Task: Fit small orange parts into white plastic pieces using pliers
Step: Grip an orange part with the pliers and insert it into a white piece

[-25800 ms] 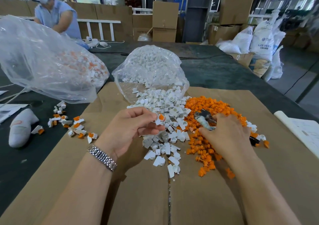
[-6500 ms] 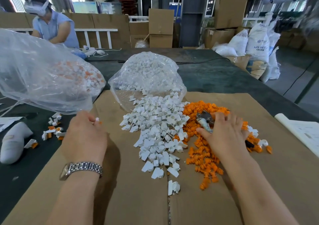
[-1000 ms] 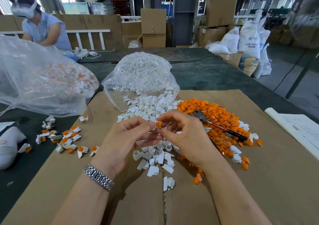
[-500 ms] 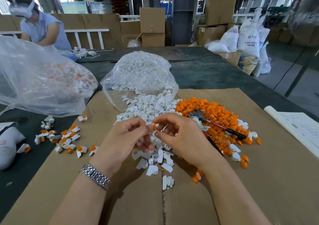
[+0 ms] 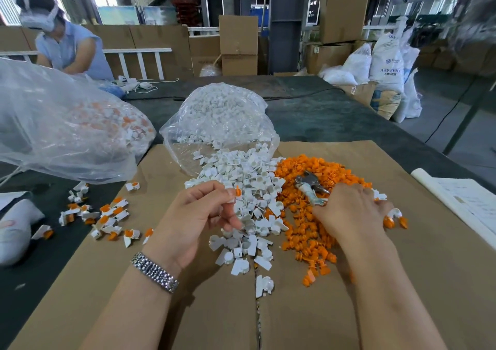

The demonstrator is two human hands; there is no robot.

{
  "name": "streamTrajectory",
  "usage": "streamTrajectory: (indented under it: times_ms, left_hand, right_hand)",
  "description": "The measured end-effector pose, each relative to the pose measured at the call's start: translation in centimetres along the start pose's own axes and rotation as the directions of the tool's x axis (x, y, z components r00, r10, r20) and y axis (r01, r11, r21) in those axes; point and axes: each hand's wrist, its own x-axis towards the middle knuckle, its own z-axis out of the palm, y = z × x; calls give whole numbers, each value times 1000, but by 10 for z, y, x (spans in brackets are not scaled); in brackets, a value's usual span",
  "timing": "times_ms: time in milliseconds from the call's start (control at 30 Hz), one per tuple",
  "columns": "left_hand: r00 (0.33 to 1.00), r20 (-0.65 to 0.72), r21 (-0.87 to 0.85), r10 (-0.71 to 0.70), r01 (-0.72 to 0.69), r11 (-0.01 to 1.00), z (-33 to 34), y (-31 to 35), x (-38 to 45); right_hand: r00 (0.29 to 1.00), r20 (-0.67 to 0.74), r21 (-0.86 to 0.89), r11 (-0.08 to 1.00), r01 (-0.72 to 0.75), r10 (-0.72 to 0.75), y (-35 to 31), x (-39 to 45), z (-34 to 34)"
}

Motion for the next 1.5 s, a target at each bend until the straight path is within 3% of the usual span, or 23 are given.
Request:
streamTrajectory:
  times_ms: [167,233,333,400,433,533,600,733,967,1233,1500]
  left_hand:
    - [1000,-25,-36,1,-2,999,1,-2,2]
    - [999,-38,-54,4,-6,999,0,-3,4]
    - [997,-74,-71,28,-33,997,0,-3,6]
    - [995,-93,-85,37,-45,995,1,-3,6]
    - [994,-103,-100,38,-48,994,0,-2,6]
    - [990,-136,-114,47,-62,991,-1,-2,5]
    - [987,-150,-104,53,-69,992,-1,-2,5]
    - [988,-147,-152,52,-75,986,-2,-4,6]
    - [985,-167,-81,43,-58,995,-2,-6,8]
    - [979,-200,-21,33,-38,999,0,-4,6]
    - [976,-219,63,13,1,998,-1,-4,7]
  right_hand:
    - [998,-56,154,988,20,-12,-2,-1,-6]
    - [996,-69,307,948,82,-64,-3,-5,-13]
    - [978,59,675,730,108,-199,-3,-18,-29]
    - [906,221,831,556,19,-362,-4,-30,-36]
    - [843,293,854,520,-18,-451,-5,-36,-37]
    - [674,444,825,563,-50,-590,-12,-52,-38]
    - [646,453,814,581,-19,-614,-18,-59,-37]
    - [645,437,793,607,53,-627,-25,-65,-36]
    - [648,418,757,638,139,-637,-29,-68,-35]
    - [723,343,672,694,257,-599,-35,-71,-23]
    - [783,288,709,672,213,-551,-45,-74,-11]
